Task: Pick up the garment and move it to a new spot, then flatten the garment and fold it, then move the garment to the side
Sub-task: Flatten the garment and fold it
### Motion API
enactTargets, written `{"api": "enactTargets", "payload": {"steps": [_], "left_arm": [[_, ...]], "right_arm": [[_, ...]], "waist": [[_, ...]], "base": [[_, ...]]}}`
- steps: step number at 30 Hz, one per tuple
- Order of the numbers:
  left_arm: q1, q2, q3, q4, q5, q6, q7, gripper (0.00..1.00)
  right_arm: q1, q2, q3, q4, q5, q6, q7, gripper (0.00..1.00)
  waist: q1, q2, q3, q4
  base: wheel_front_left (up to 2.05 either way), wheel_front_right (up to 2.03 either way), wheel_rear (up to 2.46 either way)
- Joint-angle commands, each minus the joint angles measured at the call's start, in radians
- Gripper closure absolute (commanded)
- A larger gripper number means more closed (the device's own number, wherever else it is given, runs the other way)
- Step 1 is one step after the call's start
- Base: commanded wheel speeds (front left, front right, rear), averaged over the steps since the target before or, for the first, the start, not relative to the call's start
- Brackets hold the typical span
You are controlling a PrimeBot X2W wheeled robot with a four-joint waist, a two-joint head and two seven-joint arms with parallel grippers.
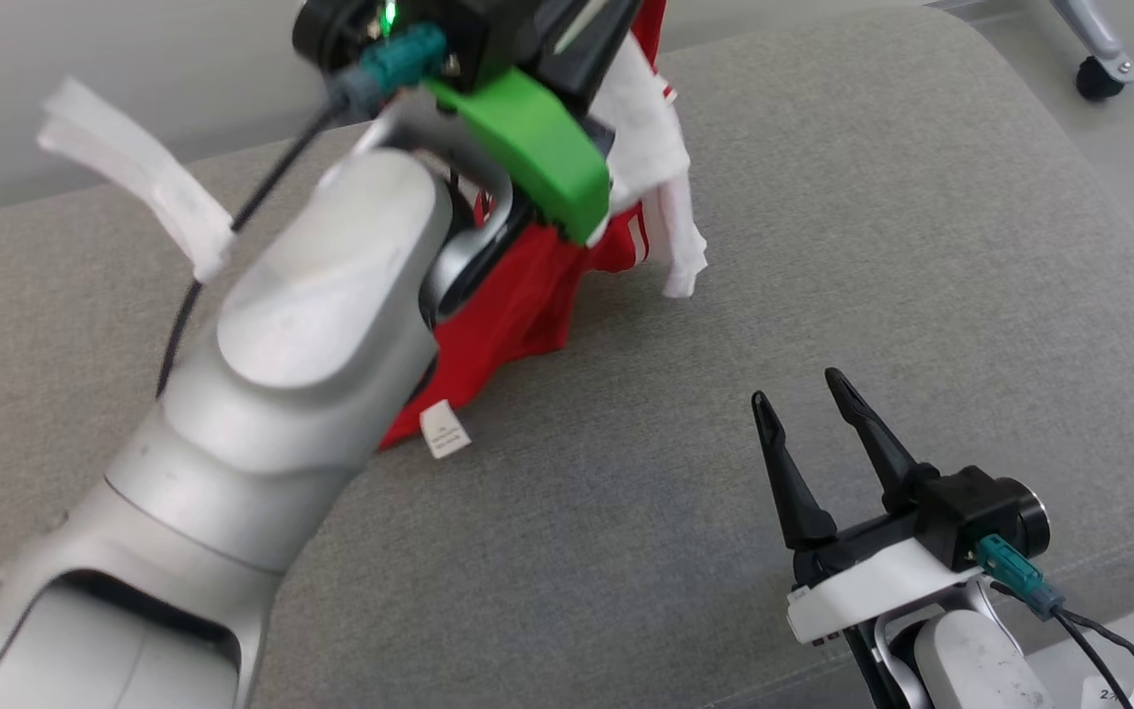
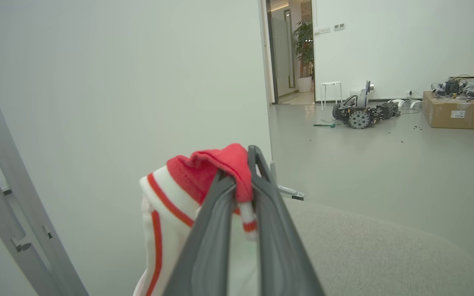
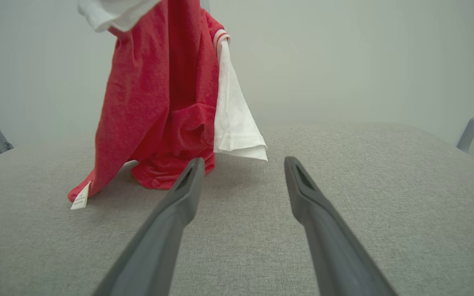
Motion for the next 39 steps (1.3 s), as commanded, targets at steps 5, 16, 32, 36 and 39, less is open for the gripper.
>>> {"api": "enactTargets", "payload": {"steps": [5, 16, 32, 36, 39], "left_arm": [[-0.248, -0.010, 0.064, 0.077, -0.065, 0.001, -0.027, 1.00], [-0.237, -0.022, 0.156, 0.345, -0.170, 0.103, -0.140, 1.00], [0.392, 0.126, 0.324, 0.270, -0.194, 0.116, -0.157, 1.00], [0.501, 0.158, 0.369, 0.155, -0.151, 0.149, -0.157, 1.00], [0.549, 0.184, 0.367, 0.087, -0.135, 0.163, -0.152, 1.00]], "right_arm": [[-0.005, 0.000, 0.006, -0.005, 0.031, -0.001, 0.000, 0.00], [0.012, 0.001, -0.022, -0.008, 0.025, -0.001, 0.000, 0.00], [0.038, 0.000, -0.045, -0.009, -0.023, -0.001, 0.000, 0.00], [0.040, 0.000, -0.040, -0.010, -0.030, -0.001, 0.000, 0.00], [0.050, 0.000, -0.043, -0.008, -0.038, -0.001, 0.000, 0.00]], "waist": [[0.0000, 0.0000, -0.001, -0.090], [0.0000, 0.0000, 0.001, -0.050], [0.0000, 0.0000, -0.016, 0.103], [0.0000, 0.0000, -0.027, 0.123], [0.0000, 0.0000, -0.038, 0.135]], "base": [[0.00, 0.00, 0.00], [0.00, 0.00, 0.00], [0.00, 0.00, 0.00], [0.00, 0.00, 0.00], [0.00, 0.00, 0.00]]}}
